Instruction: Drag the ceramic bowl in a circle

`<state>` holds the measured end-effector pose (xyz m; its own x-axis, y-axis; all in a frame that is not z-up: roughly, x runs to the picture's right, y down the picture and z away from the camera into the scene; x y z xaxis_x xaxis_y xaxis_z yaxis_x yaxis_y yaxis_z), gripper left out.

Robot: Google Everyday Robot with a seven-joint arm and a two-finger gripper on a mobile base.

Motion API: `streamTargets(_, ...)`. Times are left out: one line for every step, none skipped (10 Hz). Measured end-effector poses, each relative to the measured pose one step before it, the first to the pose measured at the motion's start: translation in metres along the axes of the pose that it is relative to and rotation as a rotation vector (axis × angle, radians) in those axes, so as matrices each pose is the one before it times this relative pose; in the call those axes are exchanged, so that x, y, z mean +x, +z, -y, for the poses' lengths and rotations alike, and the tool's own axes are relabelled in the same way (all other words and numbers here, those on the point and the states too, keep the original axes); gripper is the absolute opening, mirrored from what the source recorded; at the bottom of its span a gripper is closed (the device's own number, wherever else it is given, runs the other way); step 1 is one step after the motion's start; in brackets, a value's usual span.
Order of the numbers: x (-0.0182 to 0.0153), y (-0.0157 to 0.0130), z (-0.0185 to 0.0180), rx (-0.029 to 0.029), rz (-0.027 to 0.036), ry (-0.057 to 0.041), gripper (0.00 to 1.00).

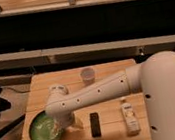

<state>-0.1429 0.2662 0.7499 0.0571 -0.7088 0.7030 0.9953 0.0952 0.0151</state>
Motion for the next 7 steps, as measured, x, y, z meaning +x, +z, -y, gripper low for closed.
streamTargets(-0.00025,0.00031,0.00024,-0.00098,0.00094,-0.00025,0.80)
streamTargets(-0.00106,0.00072,-0.00014,-0.00065,0.00291,0.00239,0.80)
streamTargets(-0.00043,0.00016,-0.00052,-0.00017,0.00128,0.00297,0.80)
streamTargets(-0.00046,0.00021,-0.00074,-0.00013,0.00189,0.00395,0.80)
streamTargets(-0.00058,0.00011,-0.00007,-0.00162,0.00133,0.00092,0.80)
streamTargets(-0.00088,0.00047,0.00065,-0.00013,0.00104,0.00049,0.80)
streamTargets(-0.00058,0.00033,-0.00004,-0.00041,0.00020,0.00230,0.80)
